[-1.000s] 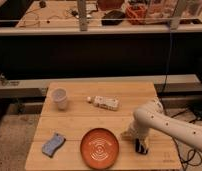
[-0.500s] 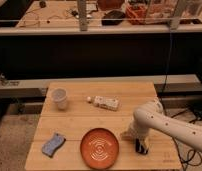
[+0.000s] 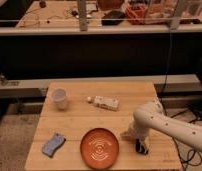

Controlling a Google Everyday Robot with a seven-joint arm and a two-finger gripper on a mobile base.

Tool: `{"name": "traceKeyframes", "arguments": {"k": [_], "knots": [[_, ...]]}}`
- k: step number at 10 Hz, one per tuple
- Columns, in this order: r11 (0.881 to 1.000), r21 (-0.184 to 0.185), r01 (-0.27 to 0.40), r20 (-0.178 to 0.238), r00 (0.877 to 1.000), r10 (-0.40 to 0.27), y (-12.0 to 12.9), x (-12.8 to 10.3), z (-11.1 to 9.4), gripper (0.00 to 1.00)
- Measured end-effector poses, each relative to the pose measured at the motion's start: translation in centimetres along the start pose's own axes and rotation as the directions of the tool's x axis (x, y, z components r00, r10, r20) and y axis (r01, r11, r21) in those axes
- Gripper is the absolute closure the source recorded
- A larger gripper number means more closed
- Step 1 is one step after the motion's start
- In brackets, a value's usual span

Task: Place the eraser on the white sponge

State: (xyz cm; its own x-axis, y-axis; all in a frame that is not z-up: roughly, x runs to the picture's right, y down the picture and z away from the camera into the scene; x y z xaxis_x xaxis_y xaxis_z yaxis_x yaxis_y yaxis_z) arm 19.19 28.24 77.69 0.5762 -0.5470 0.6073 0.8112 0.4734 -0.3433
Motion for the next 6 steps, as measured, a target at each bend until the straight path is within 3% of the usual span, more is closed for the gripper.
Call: {"name": "traceKeyframes", "arguments": {"k": [6], "knots": [[1.0,0.0,0.0,-0.001,1.0,0.0,0.11,0.11,0.11,0.2]]}}
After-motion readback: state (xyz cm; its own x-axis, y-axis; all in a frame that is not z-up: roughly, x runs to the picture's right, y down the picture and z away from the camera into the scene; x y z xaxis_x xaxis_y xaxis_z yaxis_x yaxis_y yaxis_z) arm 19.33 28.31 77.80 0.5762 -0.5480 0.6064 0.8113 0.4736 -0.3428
